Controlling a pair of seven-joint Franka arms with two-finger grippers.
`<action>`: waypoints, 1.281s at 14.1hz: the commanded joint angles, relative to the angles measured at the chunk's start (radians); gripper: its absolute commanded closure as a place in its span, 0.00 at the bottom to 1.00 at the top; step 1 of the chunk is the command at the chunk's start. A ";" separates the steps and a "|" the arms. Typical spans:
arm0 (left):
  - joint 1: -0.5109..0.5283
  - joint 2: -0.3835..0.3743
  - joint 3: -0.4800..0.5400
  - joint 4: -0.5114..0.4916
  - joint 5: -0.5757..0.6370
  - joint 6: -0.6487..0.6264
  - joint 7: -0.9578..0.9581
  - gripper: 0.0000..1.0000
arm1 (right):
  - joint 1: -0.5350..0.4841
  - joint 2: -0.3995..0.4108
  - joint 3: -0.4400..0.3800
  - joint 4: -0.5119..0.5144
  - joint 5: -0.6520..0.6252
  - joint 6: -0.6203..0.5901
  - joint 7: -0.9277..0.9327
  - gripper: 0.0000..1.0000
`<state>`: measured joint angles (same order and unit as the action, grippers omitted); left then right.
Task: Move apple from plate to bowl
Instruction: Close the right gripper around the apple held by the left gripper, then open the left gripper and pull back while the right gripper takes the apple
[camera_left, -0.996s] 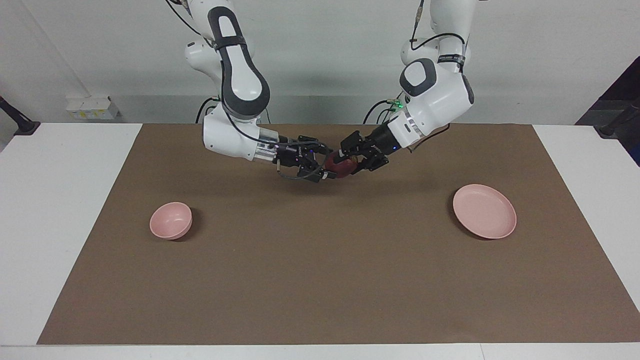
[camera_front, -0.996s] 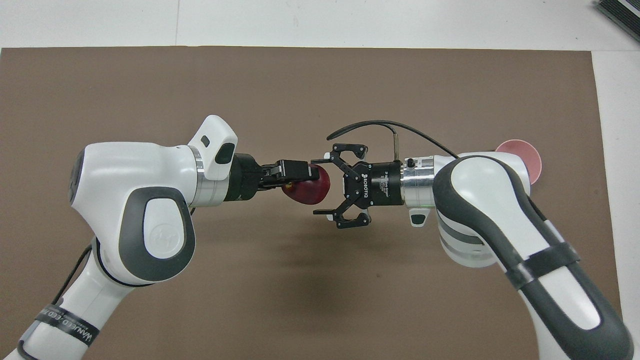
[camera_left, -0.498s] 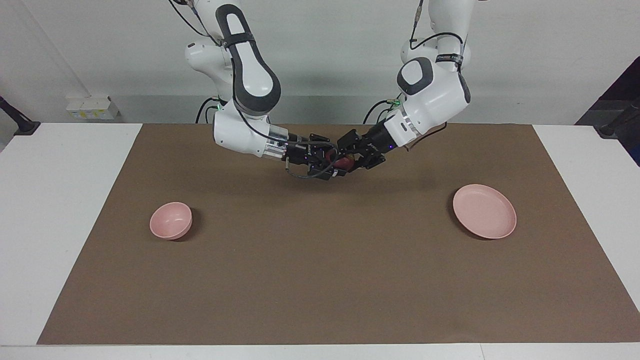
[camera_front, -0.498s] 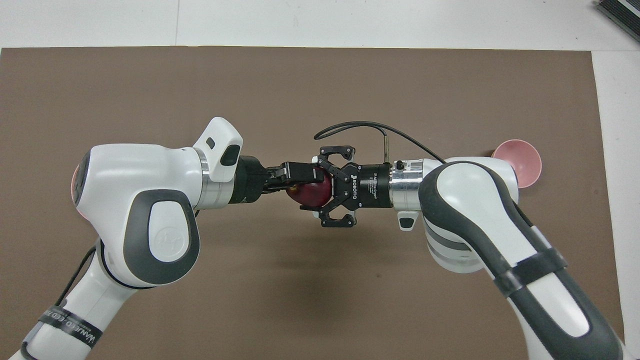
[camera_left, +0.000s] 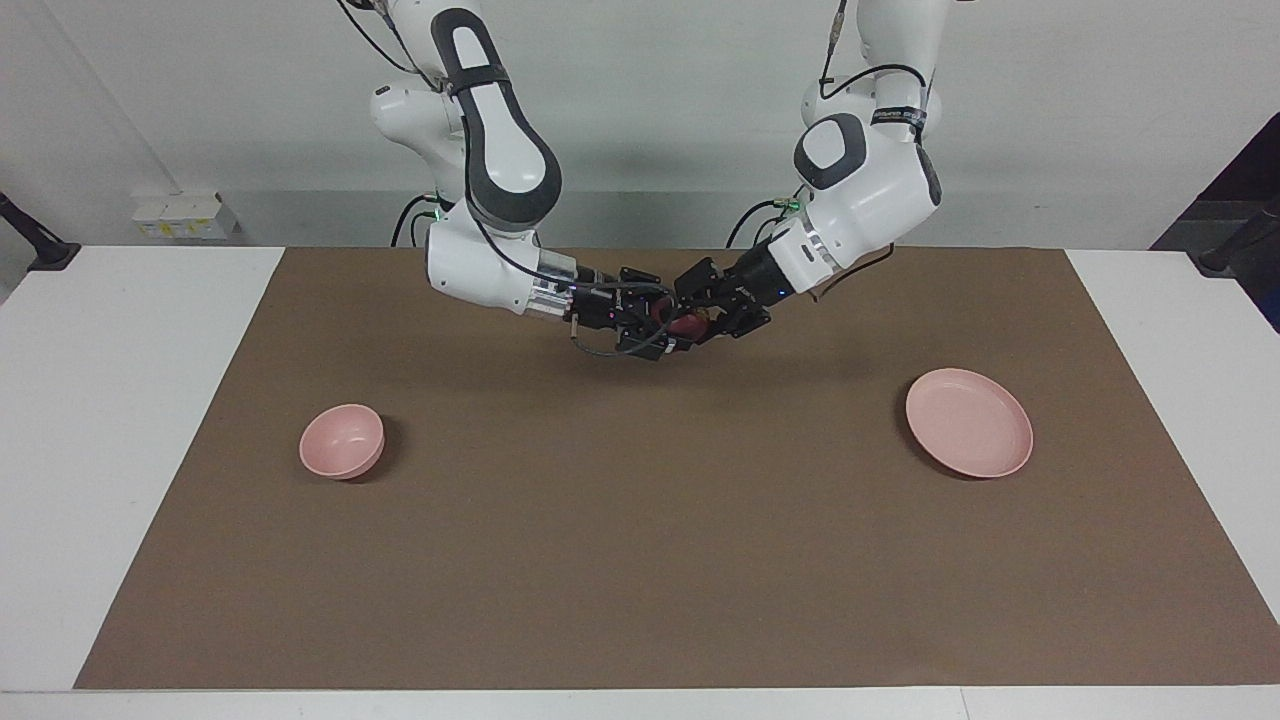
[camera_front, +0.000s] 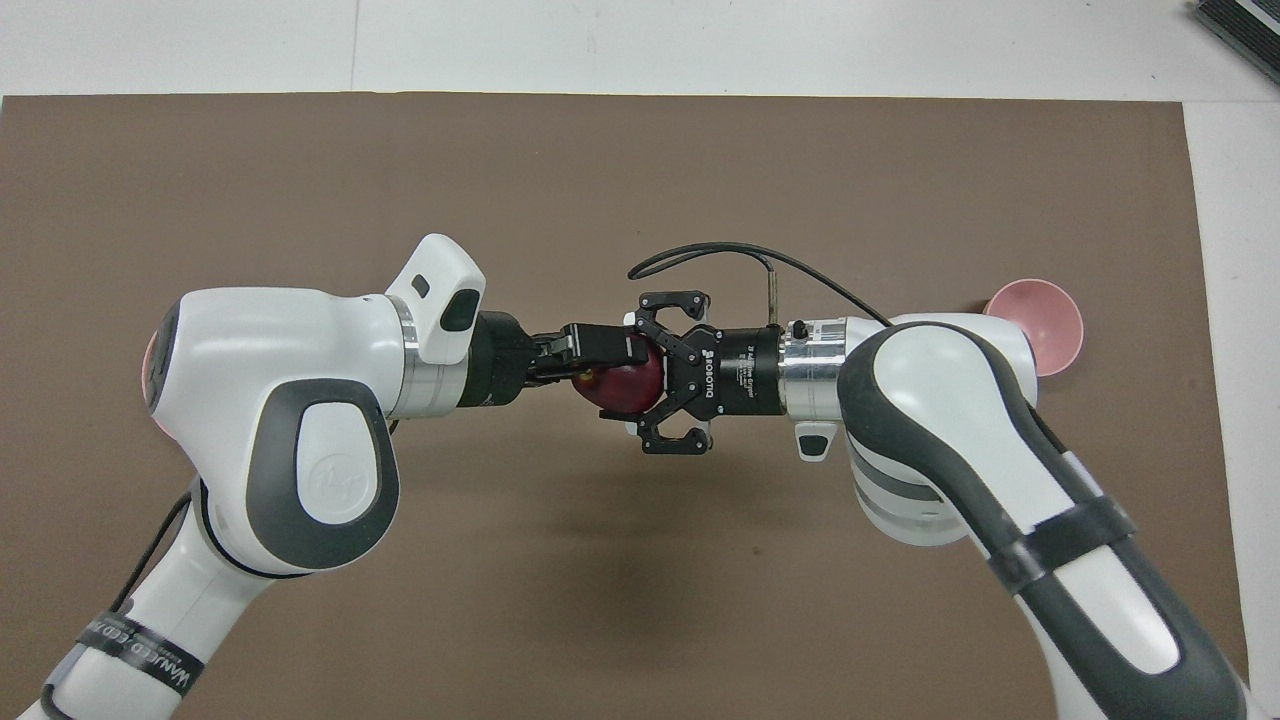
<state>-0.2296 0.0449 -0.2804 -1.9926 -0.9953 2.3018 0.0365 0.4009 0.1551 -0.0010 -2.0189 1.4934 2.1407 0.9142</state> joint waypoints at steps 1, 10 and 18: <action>-0.005 -0.010 0.004 0.003 -0.002 0.005 -0.020 0.74 | -0.011 -0.009 -0.005 0.009 -0.005 -0.010 0.011 1.00; -0.002 0.001 0.006 0.031 0.153 -0.002 -0.021 0.00 | -0.039 -0.012 -0.008 0.012 -0.120 -0.012 0.000 1.00; 0.076 0.000 0.018 0.032 0.516 -0.056 -0.017 0.00 | -0.085 -0.040 -0.013 0.077 -0.574 -0.018 -0.023 1.00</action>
<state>-0.1998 0.0468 -0.2617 -1.9707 -0.5908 2.2951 0.0271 0.3307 0.1412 -0.0141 -1.9495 1.0106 2.1382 0.9114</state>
